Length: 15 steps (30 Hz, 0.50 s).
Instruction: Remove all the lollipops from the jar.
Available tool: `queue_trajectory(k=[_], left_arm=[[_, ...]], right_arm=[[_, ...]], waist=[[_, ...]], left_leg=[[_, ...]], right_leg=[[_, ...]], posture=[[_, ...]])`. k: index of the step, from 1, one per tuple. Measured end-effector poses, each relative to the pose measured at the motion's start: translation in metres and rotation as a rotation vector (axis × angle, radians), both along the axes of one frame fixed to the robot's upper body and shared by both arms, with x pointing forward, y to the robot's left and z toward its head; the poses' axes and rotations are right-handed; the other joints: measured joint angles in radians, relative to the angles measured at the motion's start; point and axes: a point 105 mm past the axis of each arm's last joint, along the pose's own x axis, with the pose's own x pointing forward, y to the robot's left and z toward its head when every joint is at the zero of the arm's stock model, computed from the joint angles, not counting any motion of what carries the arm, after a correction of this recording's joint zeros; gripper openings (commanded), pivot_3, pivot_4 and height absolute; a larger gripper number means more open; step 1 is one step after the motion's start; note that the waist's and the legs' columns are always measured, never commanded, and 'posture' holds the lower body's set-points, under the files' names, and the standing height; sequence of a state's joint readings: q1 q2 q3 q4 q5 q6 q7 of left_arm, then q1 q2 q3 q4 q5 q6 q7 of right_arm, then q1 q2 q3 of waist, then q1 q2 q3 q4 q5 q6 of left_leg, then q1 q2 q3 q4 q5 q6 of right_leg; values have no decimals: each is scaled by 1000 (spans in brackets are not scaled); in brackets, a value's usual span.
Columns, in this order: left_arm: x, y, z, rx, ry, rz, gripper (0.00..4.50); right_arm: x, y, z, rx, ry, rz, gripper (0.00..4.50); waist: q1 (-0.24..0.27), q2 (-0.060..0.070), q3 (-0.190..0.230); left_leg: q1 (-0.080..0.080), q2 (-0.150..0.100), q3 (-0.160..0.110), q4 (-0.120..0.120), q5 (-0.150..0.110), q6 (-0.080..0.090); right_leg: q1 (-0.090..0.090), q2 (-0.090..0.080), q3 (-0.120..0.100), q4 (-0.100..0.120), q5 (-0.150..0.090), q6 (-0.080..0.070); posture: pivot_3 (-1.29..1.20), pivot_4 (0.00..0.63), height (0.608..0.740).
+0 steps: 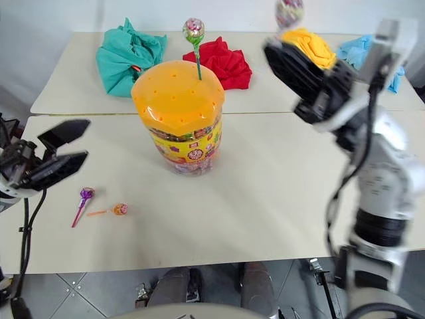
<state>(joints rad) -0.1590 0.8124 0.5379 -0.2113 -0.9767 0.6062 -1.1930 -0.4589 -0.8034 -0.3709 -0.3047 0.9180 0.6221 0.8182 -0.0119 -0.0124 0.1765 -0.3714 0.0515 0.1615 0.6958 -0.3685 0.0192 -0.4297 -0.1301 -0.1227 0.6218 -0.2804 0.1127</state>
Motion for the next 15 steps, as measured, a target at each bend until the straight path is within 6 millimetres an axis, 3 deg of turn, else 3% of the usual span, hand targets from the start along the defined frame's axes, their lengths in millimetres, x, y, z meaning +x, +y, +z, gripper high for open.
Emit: queue_trajectory(k=[3, 5, 8, 13, 15], left_arm=[[1, 1, -8, 46, -3, -12, 4273], [1, 0, -15, 113, -33, -38, 4273], [3, 3, -25, 159, -44, -44, 4273], [8, -1, -27, 171, -64, -55, 4273], [10, -1, -25, 170, -73, -50, 4273]], right_arm=[[-1, -14, -25, -139, 105, -51, 15], [-3, -40, -66, -384, 232, -157, 15], [-3, -70, -118, -594, 362, -261, 15], [2, -76, -157, -599, 357, -289, 15], [0, -75, -167, -587, 382, -263, 708]], waist=[[-6, 0, 0], [-8, 1, 0], [-10, 0, 0], [-14, 1, 0], [-14, 2, 1]], left_leg=[[1, 3, 5, 1, 0, 0], [2, 3, 6, 1, 0, -1], [2, 3, 7, 2, 0, -1], [2, 4, 8, 2, 0, -1], [2, 4, 8, 2, 0, -1]], right_leg=[[0, 1, 1, -1, 0, 0], [0, 1, 1, -1, 0, 0], [0, 1, 2, -2, 0, 0], [-1, 2, 2, 0, 0, 0], [-1, 2, 3, 0, 0, 0]], posture=[[0, 150, 740], [0, 150, 740], [0, 150, 740], [0, 150, 740], [0, 150, 740]])
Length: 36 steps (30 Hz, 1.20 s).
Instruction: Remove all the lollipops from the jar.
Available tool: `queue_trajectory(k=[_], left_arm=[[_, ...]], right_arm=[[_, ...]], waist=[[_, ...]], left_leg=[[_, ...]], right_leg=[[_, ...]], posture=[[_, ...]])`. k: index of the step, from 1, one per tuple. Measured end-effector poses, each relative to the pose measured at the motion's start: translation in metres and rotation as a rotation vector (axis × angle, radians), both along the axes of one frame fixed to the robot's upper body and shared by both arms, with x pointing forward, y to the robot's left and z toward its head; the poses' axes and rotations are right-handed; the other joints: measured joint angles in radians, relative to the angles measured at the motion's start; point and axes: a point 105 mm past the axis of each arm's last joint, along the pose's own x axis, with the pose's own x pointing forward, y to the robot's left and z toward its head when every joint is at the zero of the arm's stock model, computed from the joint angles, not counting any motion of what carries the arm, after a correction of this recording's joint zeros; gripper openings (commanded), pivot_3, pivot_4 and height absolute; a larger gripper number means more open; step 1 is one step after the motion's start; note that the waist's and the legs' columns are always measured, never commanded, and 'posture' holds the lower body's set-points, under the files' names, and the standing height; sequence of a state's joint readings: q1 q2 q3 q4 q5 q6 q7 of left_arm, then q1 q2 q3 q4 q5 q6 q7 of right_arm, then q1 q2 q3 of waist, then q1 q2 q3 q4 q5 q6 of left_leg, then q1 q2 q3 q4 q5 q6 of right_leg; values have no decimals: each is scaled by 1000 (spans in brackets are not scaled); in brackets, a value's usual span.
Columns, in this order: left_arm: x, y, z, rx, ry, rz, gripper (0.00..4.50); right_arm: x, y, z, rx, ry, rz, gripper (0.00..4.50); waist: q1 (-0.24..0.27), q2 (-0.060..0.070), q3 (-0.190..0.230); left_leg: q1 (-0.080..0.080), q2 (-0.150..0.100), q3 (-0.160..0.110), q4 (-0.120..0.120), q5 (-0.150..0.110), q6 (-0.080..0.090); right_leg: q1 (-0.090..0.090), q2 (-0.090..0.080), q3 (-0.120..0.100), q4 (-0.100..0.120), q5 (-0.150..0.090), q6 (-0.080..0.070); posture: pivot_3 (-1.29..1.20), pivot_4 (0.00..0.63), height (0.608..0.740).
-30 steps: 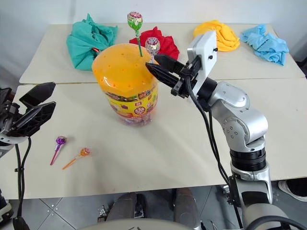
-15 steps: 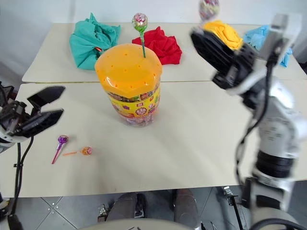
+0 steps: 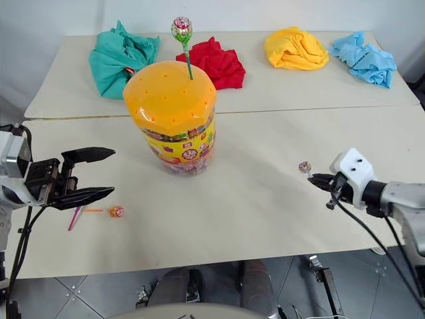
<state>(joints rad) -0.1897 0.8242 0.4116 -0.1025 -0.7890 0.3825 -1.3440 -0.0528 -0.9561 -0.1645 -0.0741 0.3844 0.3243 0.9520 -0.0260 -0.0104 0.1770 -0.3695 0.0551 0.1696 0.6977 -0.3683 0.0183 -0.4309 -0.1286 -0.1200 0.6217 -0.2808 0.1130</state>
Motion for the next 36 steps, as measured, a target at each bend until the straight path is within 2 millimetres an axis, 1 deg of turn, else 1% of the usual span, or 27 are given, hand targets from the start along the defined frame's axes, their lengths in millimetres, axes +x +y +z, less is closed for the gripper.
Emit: queue_trajectory(k=[2, 3, 5, 7, 8, 9, 10, 12, 14, 15, 16, 17, 19, 21, 22, 24, 27, 29, 32, 36], left_arm=[[1, 0, 0, -1, 2, 7, 4273], [1, 1, 0, -3, 2, 13, 4273], [2, 1, 1, -9, 0, 26, 4273], [4, 4, 4, -43, -8, 55, 4273], [6, 6, 7, -90, -15, 82, 4273], [7, 8, 10, -138, -17, 109, 4273], [8, 10, 13, -171, -18, 127, 4273], [9, 16, 19, -258, -21, 178, 4273], [10, 23, 22, -353, -18, 231, 4273], [10, 24, 22, -370, -16, 242, 4273], [9, 27, 21, -396, -11, 269, 4273], [8, 30, 21, -419, -10, 290, 4273], [7, 32, 21, -455, -12, 307, 4273], [7, 32, 20, -463, -9, 318, 4273], [7, 31, 20, -463, -10, 319, 4273], [6, 31, 19, -461, -6, 325, 4273], [4, 29, 19, -452, -7, 319, 4273], [3, 28, 17, -448, -2, 318, 4273], [3, 24, 17, -438, 2, 305, 4273], [0, 21, 18, -429, -7, 296, 4273]], right_arm=[[-2, 1, 0, 4, 8, 22, 1369], [-1, 2, 2, 6, -3, 33, 1646], [0, 3, 7, 19, -26, 51, 2377], [0, 5, 15, 76, -48, 69, 3105], [2, 11, 26, 144, -83, 90, 3441], [4, 20, 42, 219, -137, 125, 3810], [5, 29, 55, 262, -175, 161, 4097], [5, 51, 90, 388, -283, 253, 4097], [1, 82, 134, 520, -397, 377, 4097], [0, 88, 144, 543, -422, 402, 4097], [1, 98, 160, 584, -455, 431, 4097], [3, 109, 171, 611, -472, 450, 4097], [8, 130, 183, 647, -477, 492, 4097], [19, 157, 190, 662, -446, 517, 4097], [23, 166, 190, 658, -429, 520, 4097], [34, 181, 189, 659, -396, 508, 4097], [42, 196, 189, 651, -366, 505, 4097], [53, 210, 190, 654, -350, 473, 4097], [63, 221, 187, 664, -321, 429, 3529], [61, 228, 186, 684, -309, 442, 2181]], waist=[[0, 0, 0], [0, 0, 0], [0, 0, 0], [1, 0, 0], [1, 0, 0], [1, 0, 0], [1, 0, 0], [-2, 0, 0], [-4, 1, 0], [-2, 1, 0], [-2, 0, 0], [-1, 0, 0], [1, 0, 0], [0, 0, 0], [1, 0, 0], [0, 0, 0], [-1, 0, 0], [-5, 0, 0], [-8, 0, 0], [-5, 0, 0]], left_leg=[[0, 0, 0, 0, 0, 0], [0, 1, 0, 0, 0, 0], [0, 1, 0, 1, 0, 0], [0, 1, 0, 1, 0, 0], [0, 1, 0, 1, 0, 0], [0, 1, -1, 2, 0, 0], [0, 1, -1, 2, 0, 0], [1, 2, -5, 2, 0, 0], [1, 2, -9, 1, 0, 0], [1, 2, -9, 1, 0, 0], [1, 2, -10, 2, 0, 0], [1, 1, -10, 2, 0, 0], [1, 1, -11, 2, 0, 0], [0, 0, -10, 2, 0, 0], [0, 0, -10, 2, 0, 0], [-1, -1, -7, 2, 0, 0], [-2, -1, -6, 1, 0, 0], [-2, 0, -5, 1, 0, 0], [-2, 1, -5, 1, 0, -1], [-2, 0, -5, 1, -1, -1]], right_leg=[[0, 0, 0, 0, 0, 0], [0, 0, 0, 0, 0, 0], [0, 0, 0, 0, 0, 0], [0, 0, 0, 0, 0, 0], [0, 0, 0, 0, 0, 0], [0, 0, 0, 0, 0, 0], [0, 0, 1, 1, 0, 0], [0, 1, 1, 2, 0, 0], [0, 1, 1, 3, 0, 0], [0, 1, 1, 3, 0, 0], [0, 0, 1, 4, 0, 0], [0, 0, 1, 4, 0, 0], [0, -1, 0, 4, 0, 0], [0, -1, 0, 5, 0, 0], [0, -1, -1, 5, 0, 0], [0, -1, -2, 5, 0, 0], [-1, -1, -4, 5, 0, 0], [-1, -1, -4, 5, 0, 0], [-1, 0, -4, 5, 0, 0], [-2, 0, -4, 5, 0, 0]], posture=[[0, 150, 740], [0, 150, 740], [0, 150, 740], [0, 150, 740], [0, 150, 740], [0, 150, 740], [0, 150, 740], [0, 150, 740], [0, 150, 740], [0, 150, 740], [0, 150, 740], [0, 150, 740], [0, 150, 740], [0, 150, 740], [0, 150, 740], [0, 150, 740], [0, 150, 740], [0, 150, 740], [0, 150, 740], [0, 150, 740]])
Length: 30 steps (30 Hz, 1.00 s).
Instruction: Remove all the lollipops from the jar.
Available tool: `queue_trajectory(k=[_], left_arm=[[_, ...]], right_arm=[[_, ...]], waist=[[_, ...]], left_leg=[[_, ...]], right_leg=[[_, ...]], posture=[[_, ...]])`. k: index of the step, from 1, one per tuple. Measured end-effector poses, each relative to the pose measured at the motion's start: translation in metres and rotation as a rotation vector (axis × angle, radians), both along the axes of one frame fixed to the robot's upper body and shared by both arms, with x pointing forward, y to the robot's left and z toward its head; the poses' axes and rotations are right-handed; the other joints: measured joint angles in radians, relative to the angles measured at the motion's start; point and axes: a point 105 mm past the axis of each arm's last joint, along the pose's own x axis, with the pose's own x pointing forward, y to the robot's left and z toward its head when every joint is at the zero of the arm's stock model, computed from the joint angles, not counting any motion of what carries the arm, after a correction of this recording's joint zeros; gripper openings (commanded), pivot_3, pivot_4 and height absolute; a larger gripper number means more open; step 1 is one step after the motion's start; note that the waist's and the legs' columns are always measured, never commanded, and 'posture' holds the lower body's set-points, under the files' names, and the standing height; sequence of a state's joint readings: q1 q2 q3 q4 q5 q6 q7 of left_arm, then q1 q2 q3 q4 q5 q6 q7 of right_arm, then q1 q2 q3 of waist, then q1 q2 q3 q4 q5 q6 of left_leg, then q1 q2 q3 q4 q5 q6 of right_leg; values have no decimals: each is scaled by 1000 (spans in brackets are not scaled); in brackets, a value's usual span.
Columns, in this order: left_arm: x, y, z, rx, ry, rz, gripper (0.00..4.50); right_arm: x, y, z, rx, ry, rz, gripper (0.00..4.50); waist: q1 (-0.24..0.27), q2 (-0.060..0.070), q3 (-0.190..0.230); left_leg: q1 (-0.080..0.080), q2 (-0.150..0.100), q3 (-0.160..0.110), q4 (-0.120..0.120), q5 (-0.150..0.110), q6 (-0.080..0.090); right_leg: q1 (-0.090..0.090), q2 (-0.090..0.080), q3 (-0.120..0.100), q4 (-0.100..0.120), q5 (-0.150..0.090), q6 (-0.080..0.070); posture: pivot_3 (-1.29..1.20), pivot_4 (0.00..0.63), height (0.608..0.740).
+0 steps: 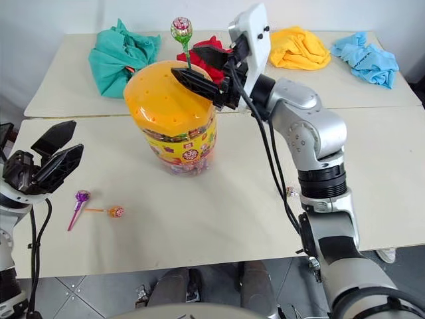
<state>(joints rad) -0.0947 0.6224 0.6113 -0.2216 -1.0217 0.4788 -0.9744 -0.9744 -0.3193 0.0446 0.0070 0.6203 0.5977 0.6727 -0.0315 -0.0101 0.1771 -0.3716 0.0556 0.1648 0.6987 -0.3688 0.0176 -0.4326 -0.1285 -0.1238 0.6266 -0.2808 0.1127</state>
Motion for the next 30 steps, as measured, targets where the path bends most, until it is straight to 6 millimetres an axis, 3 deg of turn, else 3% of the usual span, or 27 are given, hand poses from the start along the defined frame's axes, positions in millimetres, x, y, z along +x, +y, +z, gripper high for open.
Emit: queue_trajectory(k=[6, 10, 14, 18, 25, 28, 30], left_arm=[[0, 0, 1, -3, -6, -5, 4273], [1, -2, 8, -14, -35, -19, 4273], [1, -7, 27, -53, -103, -56, 4273], [2, -15, 33, -55, -121, -108, 4273], [-8, -33, 32, 83, -114, -230, 4273], [-10, -41, 14, 218, -65, -284, 4273], [-9, -44, -1, 317, -45, -297, 4273]], right_arm=[[-2, 0, 2, 19, 0, 20, 106], [-6, -10, 16, 109, -16, 54, 46], [-13, -37, 38, 234, -82, 72, 46], [-15, -80, 39, 186, -115, -33, 46], [-18, -187, -35, -199, 126, -410, 46], [-29, -228, -67, -387, 197, -549, 46], [-35, -242, -89, -486, 228, -588, 46]], waist=[[-3, 0, 0], [2, 0, 0], [3, 0, 0], [5, 0, 0], [6, 0, 0], [5, 0, 0], [2, 0, 0]], left_leg=[[0, 0, 1, 0, 0, 0], [0, 0, 1, 0, 0, 0], [0, 0, 0, 0, 0, 0], [0, 0, 0, -1, 0, 0], [1, 0, 2, -1, 0, 0], [2, 1, 6, -2, 0, 0], [2, 1, 7, -1, -1, 0]], right_leg=[[0, 1, 0, 0, 0, 0], [0, 0, 0, 0, 0, 0], [0, 0, 1, 0, 0, 0], [0, 0, 0, -1, 0, 0], [1, 0, 1, -4, 0, 0], [1, 1, 3, -5, 0, 0], [1, 3, 5, -6, 0, 0]], posture=[[0, 150, 740], [0, 150, 740], [0, 150, 740], [0, 150, 740], [0, 150, 740], [0, 150, 740], [0, 150, 740]])
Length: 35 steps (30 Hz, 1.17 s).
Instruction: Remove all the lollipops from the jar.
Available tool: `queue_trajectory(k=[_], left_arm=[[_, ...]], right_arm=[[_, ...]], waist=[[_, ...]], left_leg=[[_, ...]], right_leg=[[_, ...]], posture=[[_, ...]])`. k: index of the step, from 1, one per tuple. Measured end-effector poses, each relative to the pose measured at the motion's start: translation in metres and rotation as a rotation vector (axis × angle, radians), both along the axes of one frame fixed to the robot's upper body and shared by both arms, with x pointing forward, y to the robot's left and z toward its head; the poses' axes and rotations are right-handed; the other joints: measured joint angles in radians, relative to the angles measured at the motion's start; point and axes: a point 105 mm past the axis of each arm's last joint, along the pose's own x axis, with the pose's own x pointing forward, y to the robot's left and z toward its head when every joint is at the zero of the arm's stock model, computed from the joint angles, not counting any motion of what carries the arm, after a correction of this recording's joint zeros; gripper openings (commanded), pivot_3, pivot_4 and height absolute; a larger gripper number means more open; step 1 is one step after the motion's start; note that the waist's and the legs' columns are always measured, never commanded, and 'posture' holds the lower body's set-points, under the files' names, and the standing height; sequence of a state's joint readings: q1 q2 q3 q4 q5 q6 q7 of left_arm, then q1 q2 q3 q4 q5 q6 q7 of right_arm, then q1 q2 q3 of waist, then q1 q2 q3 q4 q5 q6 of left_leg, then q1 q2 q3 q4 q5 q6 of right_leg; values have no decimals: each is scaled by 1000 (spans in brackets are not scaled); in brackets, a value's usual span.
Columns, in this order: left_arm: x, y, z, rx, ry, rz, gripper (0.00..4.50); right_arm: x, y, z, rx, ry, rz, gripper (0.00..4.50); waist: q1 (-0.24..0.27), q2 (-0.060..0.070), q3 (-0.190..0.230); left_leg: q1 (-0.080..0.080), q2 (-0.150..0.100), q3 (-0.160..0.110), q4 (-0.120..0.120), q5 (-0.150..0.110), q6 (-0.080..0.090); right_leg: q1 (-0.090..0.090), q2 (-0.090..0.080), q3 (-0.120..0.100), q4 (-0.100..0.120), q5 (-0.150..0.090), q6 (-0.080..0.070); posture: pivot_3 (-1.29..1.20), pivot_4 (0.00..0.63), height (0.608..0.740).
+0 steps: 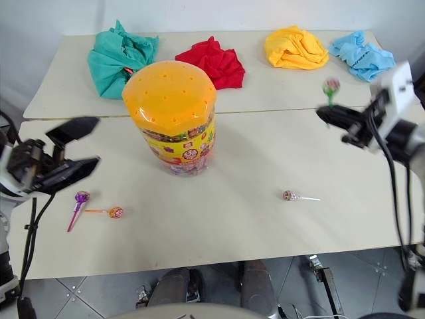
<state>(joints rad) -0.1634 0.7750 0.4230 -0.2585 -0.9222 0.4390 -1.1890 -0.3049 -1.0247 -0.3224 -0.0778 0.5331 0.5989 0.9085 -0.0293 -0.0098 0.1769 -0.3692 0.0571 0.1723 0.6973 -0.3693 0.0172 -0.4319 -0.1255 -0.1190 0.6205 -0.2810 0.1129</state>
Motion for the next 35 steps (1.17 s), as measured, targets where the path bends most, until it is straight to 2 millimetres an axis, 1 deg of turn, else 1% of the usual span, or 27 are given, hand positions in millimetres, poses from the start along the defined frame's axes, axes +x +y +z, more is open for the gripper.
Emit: queue_trajectory(k=[1, 3, 5, 7, 8, 9, 10, 12, 13, 14, 16, 18, 19, 21, 22, 23, 24, 26, 28, 30, 32, 35], left_arm=[[1, -1, -9, 74, -14, -6, 4273], [4, 1, -17, 116, -26, 2, 4273], [9, 5, -25, 153, -33, 7, 4273], [10, 6, -31, 170, -23, -1, 4273], [9, 5, -31, 176, -27, -6, 4273], [9, 5, -32, 179, -29, -7, 4273], [9, 5, -32, 180, -29, -9, 4273], [9, 5, -32, 183, -27, -6, 4273], [10, 5, -32, 183, -24, -2, 4273], [10, 6, -33, 183, -20, 3, 4273], [13, 9, -35, 183, -1, 35, 4273], [19, 17, -39, 174, 31, 105, 4273], [21, 21, -40, 169, 41, 134, 4273], [26, 29, -41, 164, 49, 197, 4273], [30, 34, -42, 167, 47, 244, 4273], [34, 40, -43, 167, 46, 295, 4273], [36, 43, -45, 171, 50, 325, 4273], [42, 54, -52, 199, 54, 425, 4273], [47, 59, -60, 196, 52, 500, 4273], [49, 64, -67, 185, 61, 560, 4273], [50, 67, -70, 175, 58, 603, 4273], [45, 69, -77, 159, 56, 663, 4273]], right_arm=[[-4, -5, -13, -51, 12, -7, 46], [-7, -12, -29, -115, 28, -17, 46], [-11, -23, -60, -196, 50, -38, 46], [-14, -24, -83, -206, 90, -35, 46], [-18, -23, -92, -203, 111, -21, 259], [-20, -21, -97, -191, 125, -12, 503], [-21, -21, -98, -185, 129, -5, 683], [-23, -20, -96, -168, 130, 11, 1255], [-25, -19, -96, -154, 131, 25, 1669], [-27, -19, -95, -141, 126, 35, 1967], [-28, -15, -88, -85, 83, 60, 2645], [-29, -4, -71, -11, -8, 127, 3360], [-30, 3, -62, 16, -53, 164, 3617], [-29, 17, -39, 68, -161, 240, 4356], [-28, 26, -29, 102, -213, 275, 4470], [-28, 38, -18, 144, -266, 327, 4470], [-29, 47, -13, 161, -289, 365, 4470], [-32, 73, -7, 178, -321, 481, 4470], [-35, 96, -12, 174, -322, 585, 4470], [-38, 113, -23, 164, -310, 655, 4470], [-40, 121, -29, 154, -309, 688, 4470], [-36, 124, -38, 152, -322, 679, 4470]], waist=[[1, 0, 0], [1, 0, 0], [1, 0, 0], [2, 1, 0], [3, 1, 1], [3, 1, 1], [2, 2, 1], [2, 2, 1], [3, 2, 1], [3, 2, 1], [3, 2, 1], [4, 2, 1], [4, 2, 1], [3, 2, 1], [2, 2, 1], [2, 2, 1], [3, 2, 1], [3, 2, 1], [3, 2, 1], [8, 2, 1], [14, 2, 1], [17, 1, 0]], left_leg=[[0, 0, 1, 0, 0, 0], [0, 0, 1, 0, 0, -1], [1, 1, 1, 0, 0, -1], [0, 1, 2, 1, 0, -1], [0, 1, 2, 1, 0, -1], [0, 1, 1, 1, 0, -1], [0, 1, 1, 1, 0, -1], [1, 2, 1, 1, 0, -1], [1, 3, 1, 1, 0, -1], [1, 3, 1, 1, 0, -1], [1, 3, 1, 1, 0, -1], [1, 3, 1, 1, 0, -1], [1, 3, 1, 1, 0, -1], [1, 4, 1, 2, -1, -1], [2, 5, 1, 2, -1, -2], [2, 6, 1, 2, -1, -2], [2, 6, 1, 2, -1, -3], [2, 8, 1, 2, -2, -4], [2, 8, 1, 2, -2, -4], [1, 8, 1, 2, -3, -4], [1, 8, 1, 3, -3, -4], [2, 8, 1, 3, -3, -4]], right_leg=[[0, 0, 1, 0, 0, 0], [0, 1, 1, 0, 0, 0], [0, 1, 1, 0, 0, 0], [0, 1, 2, 0, 0, 0], [-1, 1, 2, 0, 0, 0], [-1, 1, 2, 0, 0, 0], [-1, 1, 2, 0, 0, 0], [0, 2, 2, 0, 0, 0], [0, 2, 2, 0, 0, 0], [0, 2, 2, 0, 0, 0], [0, 2, 2, 0, 0, 0], [0, 2, 3, 0, 0, 0], [0, 3, 3, 0, 0, 0], [0, 4, 3, 0, 0, 0], [0, 5, 3, 0, 0, -1], [0, 6, 3, 1, 0, -1], [0, 6, 3, 1, -1, -2], [0, 8, 3, 2, -1, -2], [-1, 8, 3, 2, -1, -3], [-1, 8, 3, 2, -1, -3], [-1, 8, 3, 2, -1, -3], [-1, 8, 3, 2, -1, -3]], posture=[[0, 150, 740], [0, 150, 740], [0, 150, 740], [0, 150, 740], [0, 150, 740], [0, 150, 740], [0, 150, 740], [0, 150, 740], [0, 150, 740], [0, 150, 740], [0, 150, 740], [0, 150, 740], [0, 150, 740], [0, 150, 740], [0, 150, 740], [0, 150, 740], [0, 150, 740], [0, 150, 740], [0, 150, 740], [0, 150, 740], [0, 150, 740], [0, 150, 740]])
